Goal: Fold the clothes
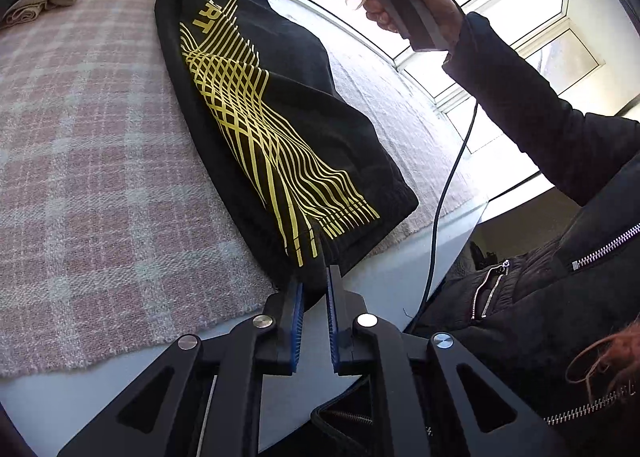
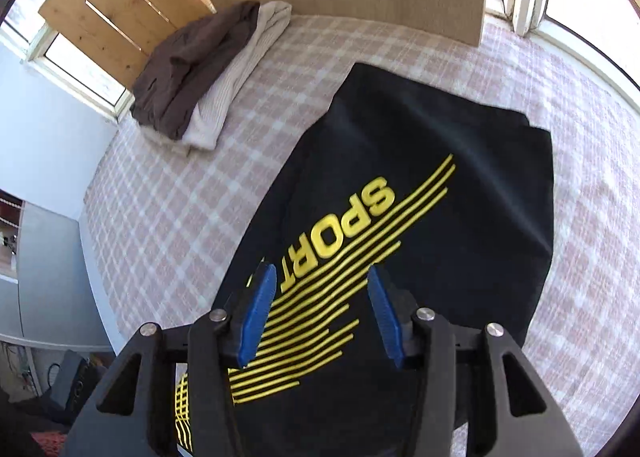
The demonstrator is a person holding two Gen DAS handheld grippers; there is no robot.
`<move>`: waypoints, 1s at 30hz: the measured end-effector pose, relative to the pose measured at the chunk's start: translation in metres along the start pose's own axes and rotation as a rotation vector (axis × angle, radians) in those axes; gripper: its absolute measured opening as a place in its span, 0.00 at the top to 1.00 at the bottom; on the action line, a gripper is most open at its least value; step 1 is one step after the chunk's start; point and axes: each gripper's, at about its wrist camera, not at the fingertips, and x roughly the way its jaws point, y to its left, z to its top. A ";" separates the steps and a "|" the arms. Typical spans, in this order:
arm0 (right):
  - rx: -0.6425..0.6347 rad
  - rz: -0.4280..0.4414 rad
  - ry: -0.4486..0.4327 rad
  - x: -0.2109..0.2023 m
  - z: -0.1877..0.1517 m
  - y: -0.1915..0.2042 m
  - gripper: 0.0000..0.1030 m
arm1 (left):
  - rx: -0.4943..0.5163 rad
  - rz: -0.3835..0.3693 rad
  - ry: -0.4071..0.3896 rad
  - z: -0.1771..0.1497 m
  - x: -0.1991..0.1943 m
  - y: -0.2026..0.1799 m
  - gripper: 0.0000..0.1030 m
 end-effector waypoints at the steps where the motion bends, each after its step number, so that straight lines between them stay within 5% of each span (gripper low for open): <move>1: -0.029 -0.027 0.021 0.013 -0.014 0.007 0.54 | 0.001 -0.007 0.015 -0.001 0.002 0.000 0.91; 3: -0.073 -0.075 0.061 0.037 -0.030 0.018 0.53 | 0.011 -0.017 0.046 -0.003 0.002 0.000 0.92; 5: -0.124 -0.108 0.003 0.033 -0.035 0.029 0.53 | 0.026 0.008 0.072 -0.005 -0.004 0.001 0.92; 12: -0.037 -0.044 -0.096 -0.031 -0.088 0.034 0.54 | 0.071 0.048 0.028 0.009 -0.049 0.003 0.92; 16: 0.004 0.019 -0.044 -0.021 -0.135 0.059 0.54 | 0.172 0.026 0.034 0.037 -0.037 -0.011 0.92; 21: -0.091 -0.092 0.068 0.012 -0.167 0.074 0.54 | 0.250 0.040 0.133 0.055 0.001 -0.018 0.92; 24: -0.010 -0.087 0.030 -0.008 -0.176 0.055 0.54 | 0.265 0.063 0.223 0.043 0.025 -0.018 0.91; 26: 0.054 -0.002 -0.053 -0.033 -0.188 0.041 0.54 | 0.268 0.084 0.211 0.041 0.022 -0.022 0.91; 30: 0.075 -0.068 -0.123 -0.067 -0.222 0.024 0.51 | 0.223 0.126 0.167 0.039 0.005 -0.025 0.87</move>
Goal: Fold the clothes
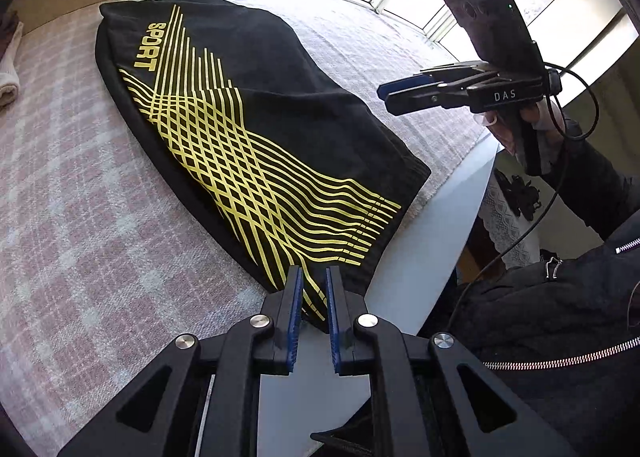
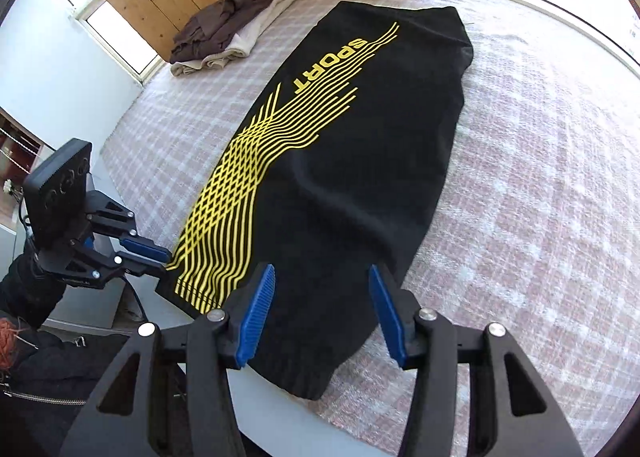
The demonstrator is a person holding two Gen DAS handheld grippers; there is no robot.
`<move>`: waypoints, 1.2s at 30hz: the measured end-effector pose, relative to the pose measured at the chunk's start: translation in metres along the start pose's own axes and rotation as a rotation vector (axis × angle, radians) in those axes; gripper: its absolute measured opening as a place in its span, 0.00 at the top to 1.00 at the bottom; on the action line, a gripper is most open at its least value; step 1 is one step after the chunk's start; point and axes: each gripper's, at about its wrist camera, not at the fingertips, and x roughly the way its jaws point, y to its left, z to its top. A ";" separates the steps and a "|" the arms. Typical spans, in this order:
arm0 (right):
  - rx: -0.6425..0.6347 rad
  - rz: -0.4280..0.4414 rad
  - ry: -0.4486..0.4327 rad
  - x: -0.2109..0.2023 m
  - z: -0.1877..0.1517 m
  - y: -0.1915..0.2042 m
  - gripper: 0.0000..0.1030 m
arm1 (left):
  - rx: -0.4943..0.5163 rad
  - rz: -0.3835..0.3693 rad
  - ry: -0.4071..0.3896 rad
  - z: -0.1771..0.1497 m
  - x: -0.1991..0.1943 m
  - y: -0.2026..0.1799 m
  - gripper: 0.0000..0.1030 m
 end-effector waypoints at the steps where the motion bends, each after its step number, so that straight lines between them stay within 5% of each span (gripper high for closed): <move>1: -0.002 -0.035 0.020 -0.001 -0.009 -0.005 0.51 | -0.013 0.010 -0.006 -0.002 -0.003 0.000 0.85; 8: 0.221 0.093 0.082 0.016 -0.043 -0.034 0.51 | -0.211 0.024 -0.039 -0.012 -0.005 0.003 0.83; 12: 0.180 0.027 0.079 0.020 -0.039 -0.024 0.48 | -0.302 0.083 -0.038 -0.006 0.000 -0.001 0.62; 15: 0.162 -0.002 0.077 0.020 -0.034 -0.021 0.46 | -0.356 0.144 -0.035 0.000 0.001 -0.004 0.61; 18: 0.177 0.004 0.066 0.017 -0.034 -0.023 0.46 | -0.447 0.128 -0.032 -0.001 0.006 -0.001 0.54; 26: 0.249 0.044 0.054 0.029 -0.048 -0.028 0.46 | -0.452 0.247 0.007 -0.003 0.018 -0.017 0.53; 36: 0.235 0.127 0.079 0.027 -0.056 -0.019 0.46 | -0.397 0.244 0.058 0.005 0.028 -0.035 0.54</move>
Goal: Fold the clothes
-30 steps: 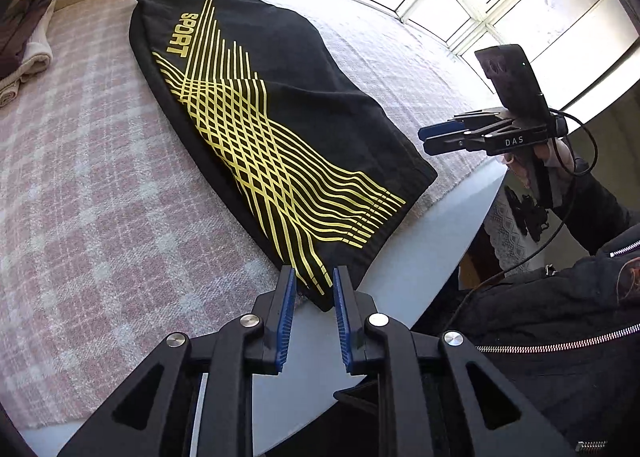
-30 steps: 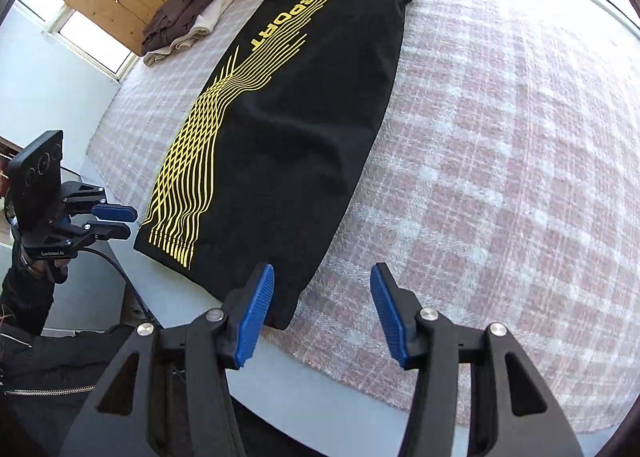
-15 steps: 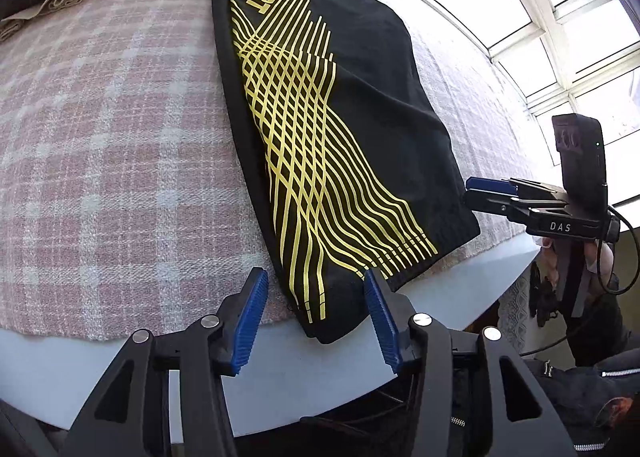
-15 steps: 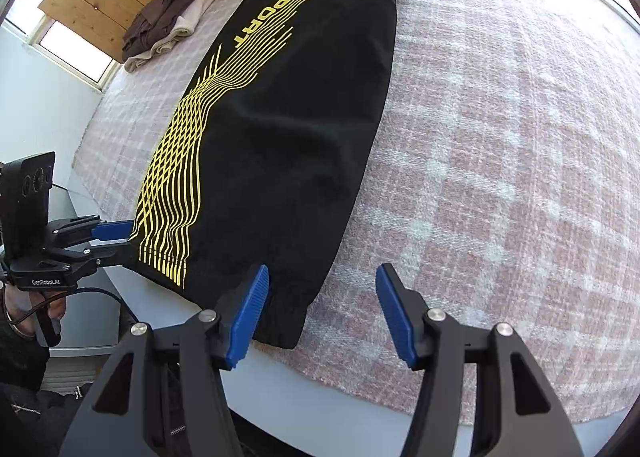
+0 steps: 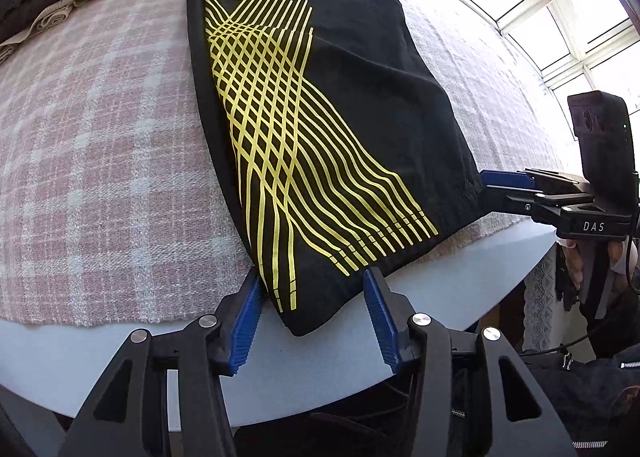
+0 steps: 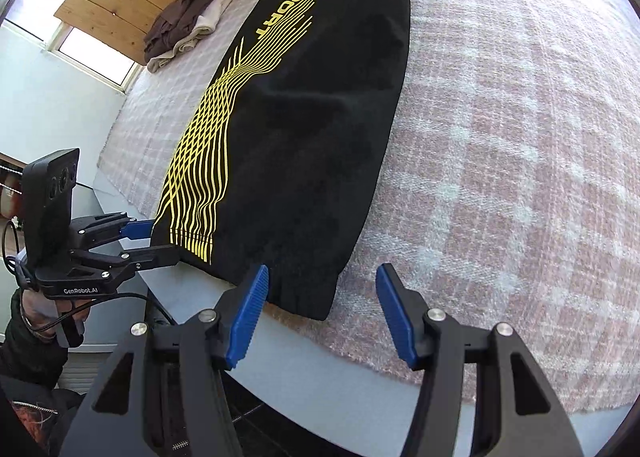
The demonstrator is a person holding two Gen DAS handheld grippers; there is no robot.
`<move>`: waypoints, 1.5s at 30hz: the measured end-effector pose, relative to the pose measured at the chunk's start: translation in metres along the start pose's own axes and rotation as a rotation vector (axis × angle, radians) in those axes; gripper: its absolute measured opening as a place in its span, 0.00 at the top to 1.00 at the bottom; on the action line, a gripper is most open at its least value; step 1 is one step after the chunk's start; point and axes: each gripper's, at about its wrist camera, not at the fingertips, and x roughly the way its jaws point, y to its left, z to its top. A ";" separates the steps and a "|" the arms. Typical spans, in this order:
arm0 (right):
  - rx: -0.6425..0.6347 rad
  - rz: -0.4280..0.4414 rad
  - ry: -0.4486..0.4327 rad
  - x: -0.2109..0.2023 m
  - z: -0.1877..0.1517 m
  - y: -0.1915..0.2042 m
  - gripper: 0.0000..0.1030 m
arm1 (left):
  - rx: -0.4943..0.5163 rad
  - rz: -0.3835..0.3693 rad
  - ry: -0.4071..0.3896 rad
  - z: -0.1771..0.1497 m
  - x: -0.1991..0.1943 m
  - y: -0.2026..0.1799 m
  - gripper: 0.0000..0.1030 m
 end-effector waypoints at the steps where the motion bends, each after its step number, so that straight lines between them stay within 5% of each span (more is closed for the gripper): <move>1: 0.011 0.011 0.003 0.002 0.000 -0.001 0.46 | 0.002 -0.003 0.004 0.001 0.000 0.000 0.54; 11: -0.031 0.016 -0.010 0.007 -0.002 0.007 0.46 | 0.007 -0.012 0.031 0.002 -0.002 -0.002 0.55; 13: -0.065 -0.029 -0.010 0.009 -0.003 0.015 0.46 | 0.016 -0.026 0.030 0.001 -0.001 -0.005 0.45; 15: -0.103 -0.083 -0.008 0.010 -0.004 0.023 0.46 | 0.035 -0.010 0.036 0.001 0.001 -0.013 0.24; 17: -0.128 -0.105 -0.006 0.012 -0.005 0.028 0.46 | 0.056 0.017 0.043 0.002 0.004 -0.021 0.23; 19: -0.118 -0.081 -0.006 0.012 -0.005 0.027 0.47 | 0.080 0.047 0.044 0.002 0.006 -0.028 0.27; 22: -0.098 -0.035 -0.002 0.011 -0.005 0.021 0.55 | 0.088 0.070 0.030 0.001 0.001 -0.024 0.53; 23: -0.093 -0.025 0.001 0.011 -0.005 0.019 0.56 | 0.067 0.038 0.036 -0.002 0.000 -0.019 0.67; 24: -0.089 -0.015 0.007 0.011 -0.004 0.019 0.57 | 0.038 -0.009 0.045 -0.009 -0.001 -0.012 0.70; 28: -0.092 -0.003 0.034 0.014 -0.001 0.021 0.56 | -0.012 -0.073 0.065 -0.012 -0.002 -0.001 0.66; 32: -0.110 -0.013 0.051 0.016 0.000 0.025 0.50 | -0.022 -0.114 0.075 -0.012 -0.012 0.016 0.36; 34: -0.111 -0.009 0.054 0.016 0.001 0.026 0.47 | -0.072 -0.144 0.072 -0.008 -0.018 0.036 0.35; 38: -0.068 0.017 0.062 0.016 0.003 0.021 0.47 | -0.154 -0.181 0.073 -0.008 -0.023 0.058 0.40; 41: -0.040 0.026 0.059 0.016 0.004 0.018 0.47 | -0.072 -0.103 0.092 -0.008 -0.023 0.053 0.63; 45: -0.109 -0.045 0.043 0.017 0.000 0.029 0.54 | 0.035 -0.038 0.096 -0.008 -0.024 0.041 0.71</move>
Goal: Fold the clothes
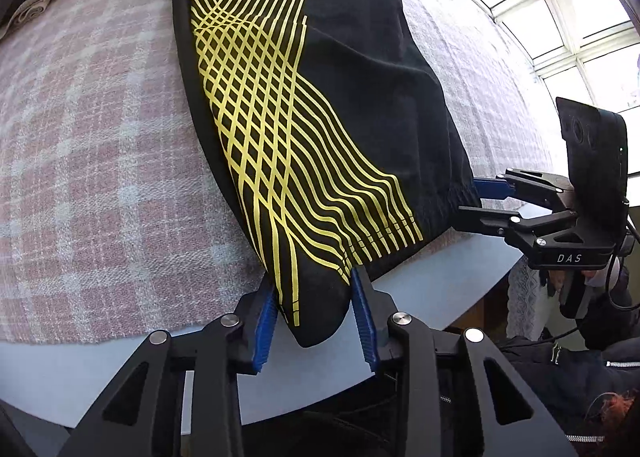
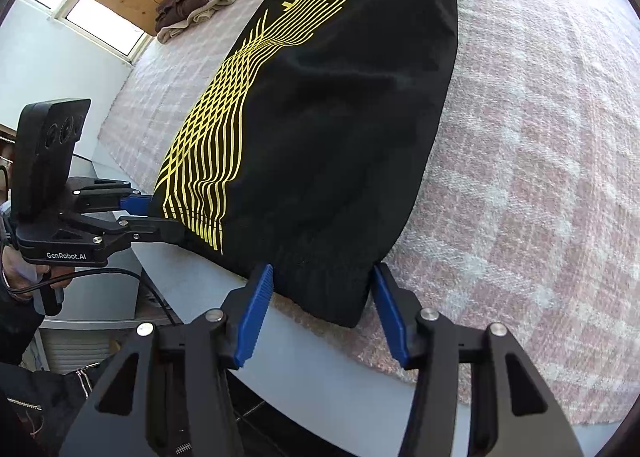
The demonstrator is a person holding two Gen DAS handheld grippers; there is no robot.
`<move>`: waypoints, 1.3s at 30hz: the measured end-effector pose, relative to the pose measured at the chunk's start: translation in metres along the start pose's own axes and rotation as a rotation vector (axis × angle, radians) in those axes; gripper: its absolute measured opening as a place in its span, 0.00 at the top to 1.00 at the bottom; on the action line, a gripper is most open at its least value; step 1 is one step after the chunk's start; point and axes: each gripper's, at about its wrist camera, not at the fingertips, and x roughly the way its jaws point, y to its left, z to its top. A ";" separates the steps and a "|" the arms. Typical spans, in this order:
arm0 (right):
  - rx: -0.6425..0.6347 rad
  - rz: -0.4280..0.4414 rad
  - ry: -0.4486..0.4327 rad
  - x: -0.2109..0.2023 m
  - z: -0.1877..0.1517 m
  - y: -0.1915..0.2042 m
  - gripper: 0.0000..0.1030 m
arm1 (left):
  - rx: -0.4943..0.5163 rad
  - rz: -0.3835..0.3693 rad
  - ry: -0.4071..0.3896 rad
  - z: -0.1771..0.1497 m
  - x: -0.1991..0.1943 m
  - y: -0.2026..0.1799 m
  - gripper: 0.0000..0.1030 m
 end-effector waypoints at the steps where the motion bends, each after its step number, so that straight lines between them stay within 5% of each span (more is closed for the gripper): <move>1: -0.012 -0.011 -0.007 0.000 -0.001 0.002 0.58 | 0.020 0.013 -0.001 0.000 0.000 -0.003 0.72; 4: -0.018 -0.001 -0.034 -0.006 -0.001 0.003 0.74 | 0.069 0.025 -0.012 -0.003 -0.005 -0.008 0.78; 7: 0.004 0.051 -0.048 -0.013 0.001 -0.004 0.78 | 0.088 0.014 -0.030 -0.004 -0.013 -0.007 0.80; 25: 0.262 0.279 -0.096 -0.039 -0.009 -0.032 0.80 | 0.080 -0.204 -0.082 0.005 -0.049 0.034 0.84; 31: 0.336 0.353 -0.124 -0.065 -0.021 -0.026 0.81 | 0.067 -0.372 -0.077 -0.004 -0.066 0.034 0.85; 39: 0.422 0.463 -0.173 -0.084 0.005 -0.022 0.81 | 0.133 -0.456 -0.139 0.044 -0.120 0.053 0.86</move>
